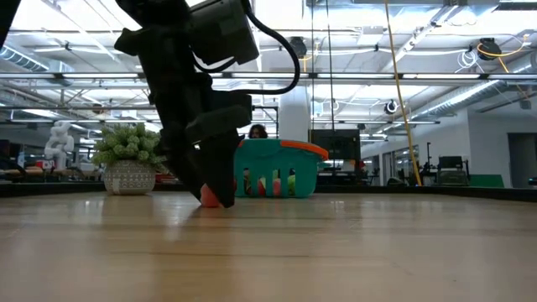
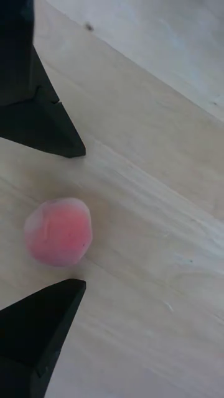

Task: Pick and placing Produce into tupperware
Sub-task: Put the pink peach into the blue basket

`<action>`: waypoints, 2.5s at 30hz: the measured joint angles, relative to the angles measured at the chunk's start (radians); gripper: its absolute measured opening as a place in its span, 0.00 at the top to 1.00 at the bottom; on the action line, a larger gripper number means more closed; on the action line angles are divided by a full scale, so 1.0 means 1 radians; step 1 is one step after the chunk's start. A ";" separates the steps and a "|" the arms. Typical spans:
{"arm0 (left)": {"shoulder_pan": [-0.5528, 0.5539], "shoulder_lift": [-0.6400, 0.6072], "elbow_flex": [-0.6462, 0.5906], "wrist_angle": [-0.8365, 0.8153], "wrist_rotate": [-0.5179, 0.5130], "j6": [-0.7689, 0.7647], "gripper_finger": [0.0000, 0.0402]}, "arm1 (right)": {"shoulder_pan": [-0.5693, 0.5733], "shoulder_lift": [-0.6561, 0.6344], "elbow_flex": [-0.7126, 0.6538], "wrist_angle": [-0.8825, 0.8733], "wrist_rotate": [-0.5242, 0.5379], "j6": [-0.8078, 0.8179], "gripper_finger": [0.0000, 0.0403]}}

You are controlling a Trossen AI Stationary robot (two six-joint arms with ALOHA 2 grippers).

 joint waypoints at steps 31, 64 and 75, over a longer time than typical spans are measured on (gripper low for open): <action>-0.004 -0.015 -0.003 -0.015 0.025 -0.009 0.67 | 0.000 0.000 -0.001 0.001 0.000 0.000 0.63; 0.092 -0.032 0.367 -0.431 -0.267 0.264 0.62 | -0.040 -0.125 -0.105 0.161 0.000 0.008 0.63; 0.322 -0.032 0.531 -0.428 -0.235 0.506 0.62 | -0.040 -0.151 -0.105 0.150 0.000 0.011 0.63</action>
